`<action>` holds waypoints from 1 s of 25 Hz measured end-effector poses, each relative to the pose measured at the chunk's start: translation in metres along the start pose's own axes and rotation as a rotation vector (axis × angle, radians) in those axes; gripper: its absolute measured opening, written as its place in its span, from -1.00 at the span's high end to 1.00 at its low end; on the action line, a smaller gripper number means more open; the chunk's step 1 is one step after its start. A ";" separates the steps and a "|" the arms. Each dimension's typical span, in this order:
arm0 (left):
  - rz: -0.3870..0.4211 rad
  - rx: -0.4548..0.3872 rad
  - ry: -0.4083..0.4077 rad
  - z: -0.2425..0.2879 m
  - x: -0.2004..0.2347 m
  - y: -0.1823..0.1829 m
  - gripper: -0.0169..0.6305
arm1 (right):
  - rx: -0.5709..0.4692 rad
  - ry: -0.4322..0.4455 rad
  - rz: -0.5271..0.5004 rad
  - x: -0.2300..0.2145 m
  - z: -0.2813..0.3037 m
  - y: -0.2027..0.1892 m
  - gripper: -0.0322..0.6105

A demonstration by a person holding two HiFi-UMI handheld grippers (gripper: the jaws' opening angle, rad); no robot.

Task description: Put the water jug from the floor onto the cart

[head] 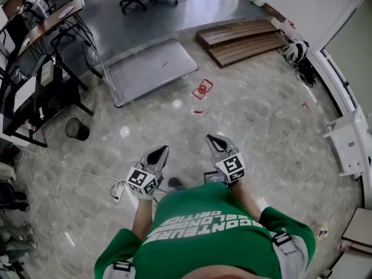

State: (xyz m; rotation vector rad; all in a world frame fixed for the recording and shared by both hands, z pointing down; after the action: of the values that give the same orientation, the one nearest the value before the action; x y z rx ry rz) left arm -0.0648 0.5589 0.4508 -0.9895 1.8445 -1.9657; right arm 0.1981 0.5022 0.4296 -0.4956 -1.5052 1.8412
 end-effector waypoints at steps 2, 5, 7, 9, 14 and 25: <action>0.000 0.005 -0.009 -0.001 0.002 -0.002 0.92 | 0.004 -0.006 0.001 0.004 -0.001 -0.001 0.92; -0.004 0.004 -0.016 0.000 0.003 -0.002 0.92 | 0.009 -0.013 0.006 0.006 -0.001 -0.006 0.92; -0.005 0.002 -0.016 0.001 0.004 -0.001 0.92 | 0.017 -0.012 0.010 0.004 0.000 -0.006 0.92; -0.003 0.001 -0.011 0.001 0.005 0.001 0.92 | 0.024 -0.004 0.014 0.004 0.003 -0.005 0.92; 0.027 0.007 0.019 0.001 0.012 0.007 0.92 | -0.002 0.060 0.006 0.003 0.026 0.002 0.92; 0.079 0.005 0.050 0.030 0.030 0.026 0.92 | -0.049 0.127 -0.021 -0.023 0.068 0.014 0.92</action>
State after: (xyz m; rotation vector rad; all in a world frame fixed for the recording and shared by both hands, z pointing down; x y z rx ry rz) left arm -0.0746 0.5131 0.4338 -0.8596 1.8739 -1.9652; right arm 0.1640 0.4380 0.4299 -0.6069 -1.4672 1.7265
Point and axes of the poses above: the fingertips, and each gripper's own axes: z forward along the fingers, x to its left, y out of its top, the point moved 9 cm from there along -z, backward along the fingers, and after that the axes turned 4 degrees about -x, right-handed, at the moved point
